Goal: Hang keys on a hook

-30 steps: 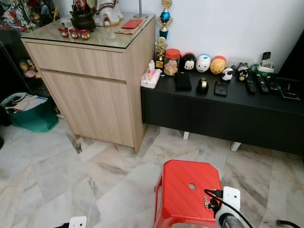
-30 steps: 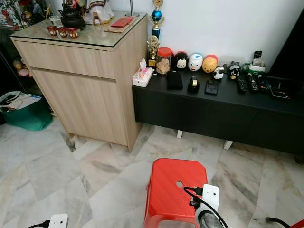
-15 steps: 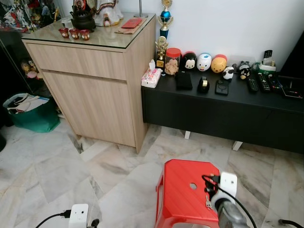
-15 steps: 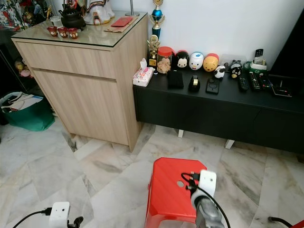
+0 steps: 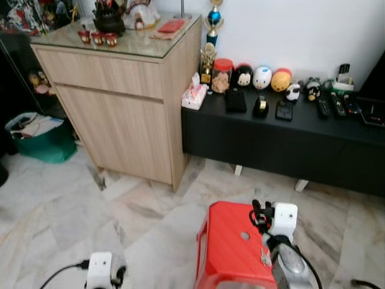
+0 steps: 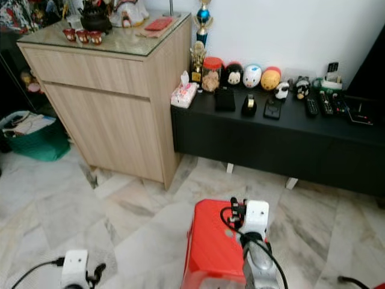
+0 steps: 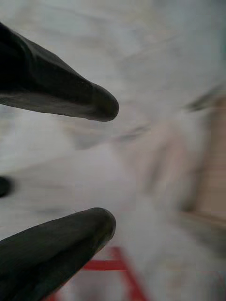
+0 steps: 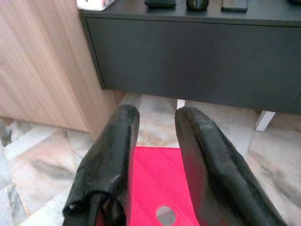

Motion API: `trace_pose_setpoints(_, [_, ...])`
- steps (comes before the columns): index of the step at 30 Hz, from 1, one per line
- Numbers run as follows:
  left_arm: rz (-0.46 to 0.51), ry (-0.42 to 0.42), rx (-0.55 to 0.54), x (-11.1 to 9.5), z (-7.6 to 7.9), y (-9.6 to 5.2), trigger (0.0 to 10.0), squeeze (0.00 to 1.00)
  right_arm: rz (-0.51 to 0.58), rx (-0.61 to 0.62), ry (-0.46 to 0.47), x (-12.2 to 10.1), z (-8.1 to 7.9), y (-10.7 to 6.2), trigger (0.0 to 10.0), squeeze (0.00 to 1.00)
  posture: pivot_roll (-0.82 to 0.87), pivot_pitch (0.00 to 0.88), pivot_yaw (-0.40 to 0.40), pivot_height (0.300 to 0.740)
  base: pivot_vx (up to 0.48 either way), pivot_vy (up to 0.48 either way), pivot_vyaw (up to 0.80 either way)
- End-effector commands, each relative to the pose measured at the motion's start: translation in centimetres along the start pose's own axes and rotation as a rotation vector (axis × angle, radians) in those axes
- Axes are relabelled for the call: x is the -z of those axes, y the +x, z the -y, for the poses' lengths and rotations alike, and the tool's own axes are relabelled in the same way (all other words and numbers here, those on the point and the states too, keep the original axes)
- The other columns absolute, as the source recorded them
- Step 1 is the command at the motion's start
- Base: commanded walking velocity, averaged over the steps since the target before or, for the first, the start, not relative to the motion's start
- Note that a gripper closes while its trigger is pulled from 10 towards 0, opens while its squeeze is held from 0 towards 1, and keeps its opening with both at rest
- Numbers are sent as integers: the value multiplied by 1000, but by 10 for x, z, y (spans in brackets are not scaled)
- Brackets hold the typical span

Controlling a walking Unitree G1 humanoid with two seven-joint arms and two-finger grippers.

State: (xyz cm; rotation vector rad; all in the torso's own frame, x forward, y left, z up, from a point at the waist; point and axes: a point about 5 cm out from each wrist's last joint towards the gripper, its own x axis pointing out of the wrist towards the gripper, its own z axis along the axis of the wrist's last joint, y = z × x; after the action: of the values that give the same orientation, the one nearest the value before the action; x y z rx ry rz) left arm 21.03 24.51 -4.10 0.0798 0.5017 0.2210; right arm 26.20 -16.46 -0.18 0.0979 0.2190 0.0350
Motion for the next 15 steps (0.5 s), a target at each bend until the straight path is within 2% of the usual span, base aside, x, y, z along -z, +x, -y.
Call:
trace_pose_setpoints(1, [178,17,-2,-32,-7,6,10000,0,5,-24,-4,-2,-3,1,10000,0,96,0,-59,740,0,0,0])
trace_pose_setpoints(3, [282,51,17,-50,-8,6,10000,0,-2,-19,10,-2,-4,2,10000,0,96,0,-57,740,0,0,0])
trace_pose_setpoints(5, [348,58,27,-61,-9,4,10000,0,12,-13,22,-5,-5,4,10000,0,97,0,-55,740,0,0,0])
trace_pose_setpoints(6, [348,58,27,-61,-9,4,10000,0,12,-13,22,-5,-5,4,10000,0,97,0,-55,740,0,0,0])
trace_pose_setpoints(7, [399,58,35,-67,-9,0,10000,0,39,-15,30,-10,-7,5,10000,0,96,0,-53,740,0,0,0])
trace_pose_setpoints(11, [475,53,75,-71,2,-14,10000,0,85,-40,2,-18,-12,2,10000,0,93,0,-53,740,0,0,0])
trace_pose_setpoints(15, [487,50,103,-72,8,-20,10000,0,83,-46,20,-18,-15,2,10000,0,82,0,-50,740,0,0,0])
